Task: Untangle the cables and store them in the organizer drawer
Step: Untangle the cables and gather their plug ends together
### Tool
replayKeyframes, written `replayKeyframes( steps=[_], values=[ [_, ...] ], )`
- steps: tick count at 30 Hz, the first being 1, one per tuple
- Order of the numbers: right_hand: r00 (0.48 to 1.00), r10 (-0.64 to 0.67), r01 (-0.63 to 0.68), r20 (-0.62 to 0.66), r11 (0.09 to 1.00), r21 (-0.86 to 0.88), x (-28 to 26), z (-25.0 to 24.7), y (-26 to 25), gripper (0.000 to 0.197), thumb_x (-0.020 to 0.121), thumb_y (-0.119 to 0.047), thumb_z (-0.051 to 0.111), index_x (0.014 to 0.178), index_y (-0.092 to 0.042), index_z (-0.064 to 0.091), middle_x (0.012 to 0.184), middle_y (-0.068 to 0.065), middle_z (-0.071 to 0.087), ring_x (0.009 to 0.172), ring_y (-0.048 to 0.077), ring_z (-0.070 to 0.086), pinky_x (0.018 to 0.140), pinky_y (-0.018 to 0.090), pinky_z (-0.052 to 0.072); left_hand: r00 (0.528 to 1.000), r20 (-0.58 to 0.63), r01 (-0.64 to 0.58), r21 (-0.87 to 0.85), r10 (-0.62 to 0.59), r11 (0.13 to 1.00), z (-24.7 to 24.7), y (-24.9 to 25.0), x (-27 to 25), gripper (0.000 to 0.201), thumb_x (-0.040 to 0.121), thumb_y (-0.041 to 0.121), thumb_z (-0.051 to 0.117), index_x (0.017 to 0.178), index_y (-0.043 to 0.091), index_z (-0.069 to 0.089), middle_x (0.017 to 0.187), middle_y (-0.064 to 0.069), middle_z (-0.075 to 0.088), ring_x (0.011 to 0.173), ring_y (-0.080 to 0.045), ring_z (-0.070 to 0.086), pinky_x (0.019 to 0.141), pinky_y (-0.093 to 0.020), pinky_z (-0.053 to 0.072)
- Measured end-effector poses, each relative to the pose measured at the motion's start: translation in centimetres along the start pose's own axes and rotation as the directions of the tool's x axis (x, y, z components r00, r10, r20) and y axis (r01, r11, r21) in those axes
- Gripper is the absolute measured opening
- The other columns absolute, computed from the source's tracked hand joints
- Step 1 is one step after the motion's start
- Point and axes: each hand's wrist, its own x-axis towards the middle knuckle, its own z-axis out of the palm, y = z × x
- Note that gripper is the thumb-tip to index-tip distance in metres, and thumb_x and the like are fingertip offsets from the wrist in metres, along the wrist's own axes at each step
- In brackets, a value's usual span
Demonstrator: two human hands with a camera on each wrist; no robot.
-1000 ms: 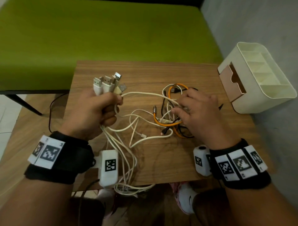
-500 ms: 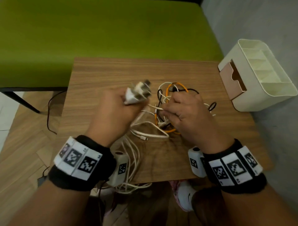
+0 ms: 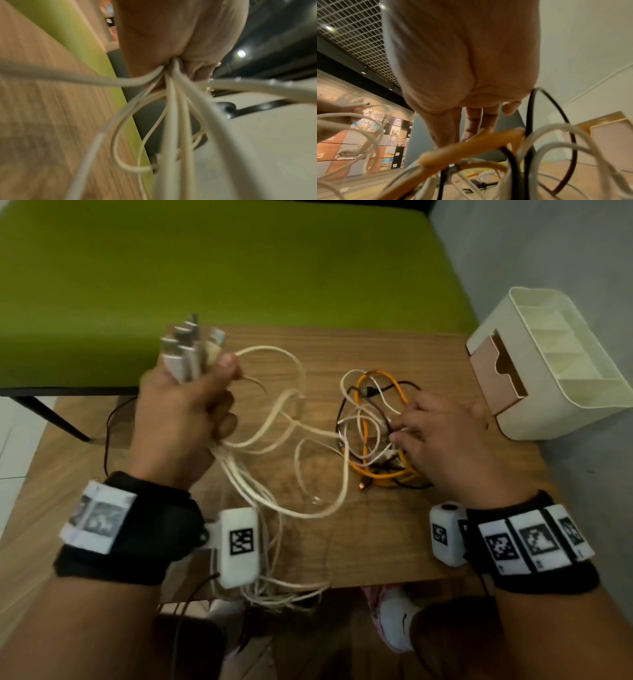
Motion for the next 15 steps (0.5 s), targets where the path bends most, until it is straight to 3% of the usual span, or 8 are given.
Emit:
replayKeyframes(
  steps=[2,5,7,10,11,13,15],
  values=[
    [0.999,0.036,-0.036,0.012,0.999,0.025,0.0,-0.6,0.2,0.02,0.09,-0.038,0.064,0.108,-0.031,0.07,0.106,-0.015,0.05,0.105,0.016,0.054,0.085,0.035,0.02,1.0,-0.019,0.016,0.043,-0.015,0.999,-0.7,-0.2,0.3,0.016,0.095,0.011,0.057,0.079,0.007,0.057,0.048,0.011,0.033,0.041,-0.007,0.021,0.041,-0.021,0.019],
    [0.999,0.002,0.01,-0.036,0.944,0.329,-0.3,-1.6,-1.7,0.042,0.086,-0.046,0.062,0.127,-0.035,0.06,0.119,-0.014,0.052,0.112,0.012,0.053,0.098,0.05,0.04,0.992,0.07,0.096,0.135,-0.106,0.986,0.4,-0.8,-0.4,0.018,0.091,0.01,0.063,0.073,0.008,0.063,0.048,0.006,0.03,0.041,-0.009,0.022,0.042,-0.022,0.017],
    [0.994,-0.065,0.101,-0.093,0.879,0.466,-0.8,-2.2,-3.2,0.052,0.085,-0.049,0.06,0.133,-0.032,0.055,0.123,-0.012,0.052,0.114,0.011,0.053,0.099,0.045,0.044,0.966,0.195,0.133,0.179,-0.168,0.975,1.6,-1.2,-1.1,0.015,0.083,0.016,0.07,0.075,0.006,0.065,0.05,0.004,0.03,0.043,-0.011,0.022,0.043,-0.024,0.016],
    [0.967,-0.198,0.251,-0.157,0.826,0.505,-1.3,-2.6,-4.9,0.04,0.093,-0.036,0.062,0.131,-0.022,0.059,0.114,-0.008,0.058,0.102,0.005,0.055,0.089,0.023,0.044,0.916,0.334,0.157,0.211,-0.222,0.965,2.9,-1.2,-2.0,0.026,0.078,0.019,0.074,0.084,-0.003,0.061,0.052,0.002,0.027,0.044,-0.011,0.021,0.043,-0.024,0.017],
    [0.956,-0.234,0.293,-0.18,0.817,0.497,-1.5,-2.6,-5.4,0.031,0.095,-0.03,0.061,0.124,-0.018,0.064,0.106,-0.008,0.061,0.095,0.005,0.057,0.083,0.021,0.045,0.909,0.353,0.159,0.198,-0.221,0.967,3.3,-1.1,-2.4,0.027,0.078,0.017,0.073,0.086,-0.005,0.059,0.052,0.002,0.026,0.044,-0.012,0.021,0.043,-0.024,0.017],
    [0.941,-0.262,0.335,-0.213,0.804,0.491,-2.1,-2.4,-6.1,0.018,0.097,-0.021,0.06,0.108,-0.012,0.072,0.089,-0.005,0.066,0.08,0.009,0.059,0.07,0.026,0.046,0.911,0.359,0.154,0.161,-0.203,0.975,3.8,-0.9,-3.2,0.025,0.079,0.018,0.071,0.086,-0.001,0.056,0.053,0.002,0.025,0.045,-0.012,0.019,0.043,-0.024,0.016],
    [0.931,-0.273,0.357,-0.243,0.819,0.449,-3.0,-2.4,-6.2,0.018,0.097,-0.02,0.06,0.102,-0.009,0.074,0.081,-0.002,0.067,0.075,0.012,0.06,0.066,0.031,0.046,0.931,0.321,0.131,0.145,-0.172,0.981,4.1,-0.5,-4.0,0.022,0.082,0.021,0.072,0.083,0.003,0.059,0.053,0.003,0.024,0.045,-0.012,0.019,0.044,-0.024,0.015]
  ],
)
